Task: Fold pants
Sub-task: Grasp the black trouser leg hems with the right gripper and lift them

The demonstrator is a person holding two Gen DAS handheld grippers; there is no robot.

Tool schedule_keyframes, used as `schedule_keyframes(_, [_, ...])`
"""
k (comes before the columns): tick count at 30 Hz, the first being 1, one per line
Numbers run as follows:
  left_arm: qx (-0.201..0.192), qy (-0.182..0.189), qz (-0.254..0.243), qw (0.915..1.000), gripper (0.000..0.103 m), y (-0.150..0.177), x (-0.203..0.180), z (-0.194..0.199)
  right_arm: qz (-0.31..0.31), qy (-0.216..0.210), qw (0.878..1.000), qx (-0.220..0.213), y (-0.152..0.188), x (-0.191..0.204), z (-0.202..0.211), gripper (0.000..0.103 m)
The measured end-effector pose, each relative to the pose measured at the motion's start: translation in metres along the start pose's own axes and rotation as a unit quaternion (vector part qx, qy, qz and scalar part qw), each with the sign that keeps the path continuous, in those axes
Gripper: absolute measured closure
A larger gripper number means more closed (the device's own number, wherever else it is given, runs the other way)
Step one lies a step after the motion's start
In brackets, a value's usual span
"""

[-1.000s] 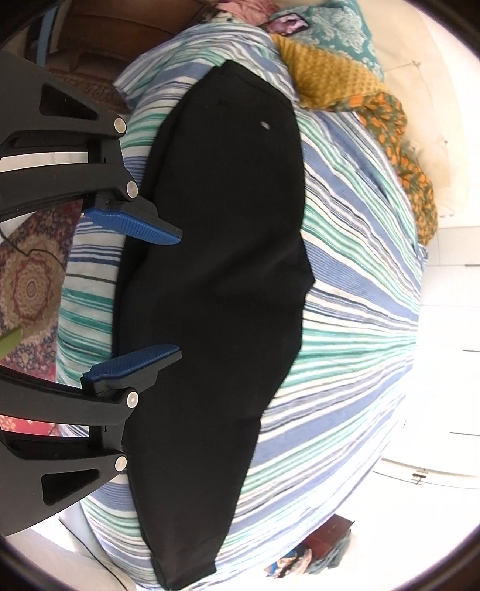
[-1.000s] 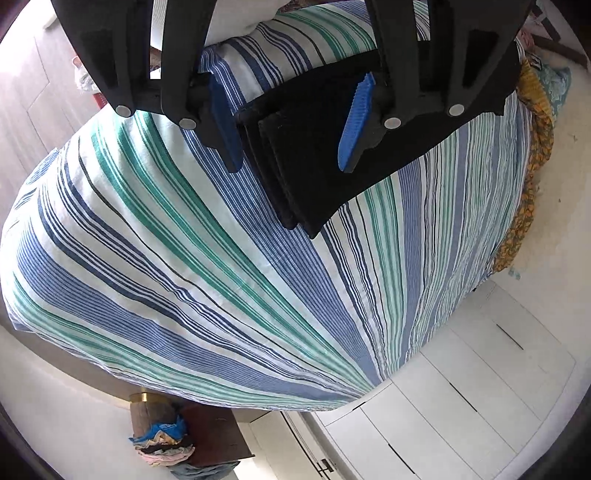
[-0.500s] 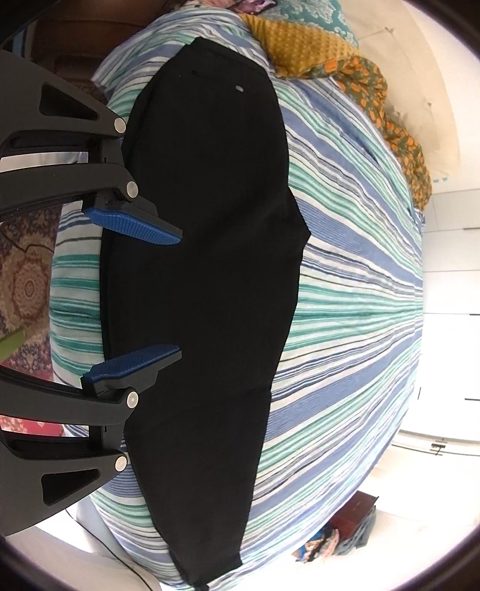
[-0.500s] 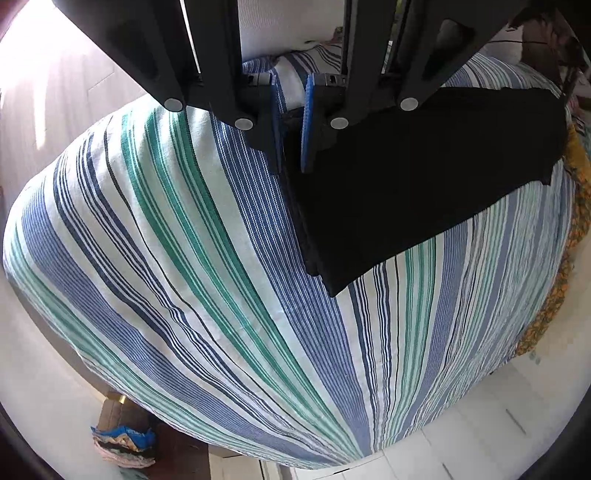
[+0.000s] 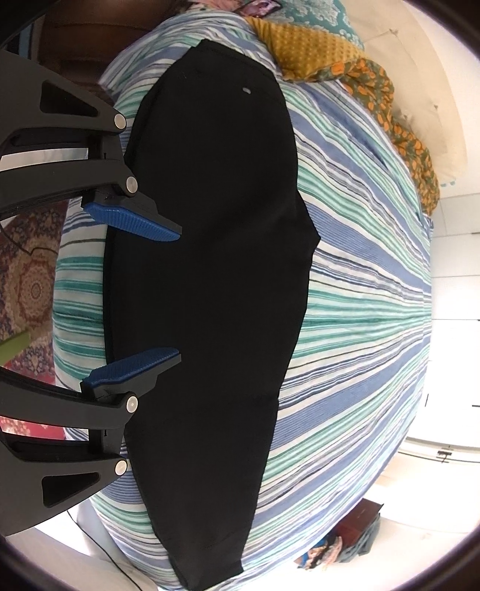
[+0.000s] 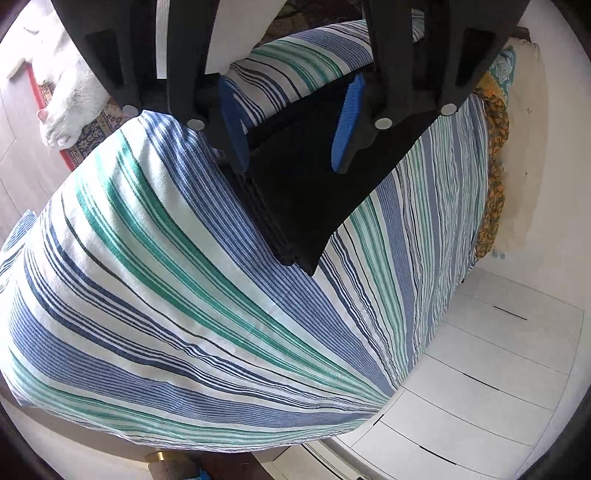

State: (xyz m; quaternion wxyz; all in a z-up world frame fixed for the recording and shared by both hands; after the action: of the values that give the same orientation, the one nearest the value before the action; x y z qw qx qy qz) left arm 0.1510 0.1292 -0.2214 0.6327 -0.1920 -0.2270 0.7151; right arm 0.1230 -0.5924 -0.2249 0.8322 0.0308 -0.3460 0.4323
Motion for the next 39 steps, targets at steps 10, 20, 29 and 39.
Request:
schedule_keyframes(10, [-0.008,-0.001,-0.01,0.9999,0.037,-0.008,-0.017,0.004,-0.053,-0.065,0.996,0.036,0.001,-0.011,0.002,0.049])
schedule_keyframes(20, [-0.022,-0.007,-0.027,0.9994,0.034,-0.009,-0.022,0.012,-0.136,-0.054,0.988,0.051,0.007,-0.022,-0.017,0.047])
schedule_keyframes(29, [-0.011,-0.005,-0.001,0.9999,0.034,-0.004,-0.012,0.007,-0.166,-0.062,0.983,0.053,-0.007,-0.029,-0.028,0.033])
schedule_keyframes(39, [-0.005,-0.007,-0.009,0.9999,0.034,-0.002,-0.016,0.004,-0.126,-0.11,0.982,0.088,-0.033,-0.034,-0.054,0.031])
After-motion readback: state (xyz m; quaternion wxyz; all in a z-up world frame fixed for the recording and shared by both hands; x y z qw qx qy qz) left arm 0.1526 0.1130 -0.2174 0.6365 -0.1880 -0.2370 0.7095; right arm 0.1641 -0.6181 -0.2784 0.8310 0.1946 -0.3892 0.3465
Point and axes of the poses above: each gripper's, at about its wrist camera, not at the fingertips, and z roughly against the way its jaws point, x to its left, y to its underside, the point moved 7 cm from there along -z, roughly the way its jaws point
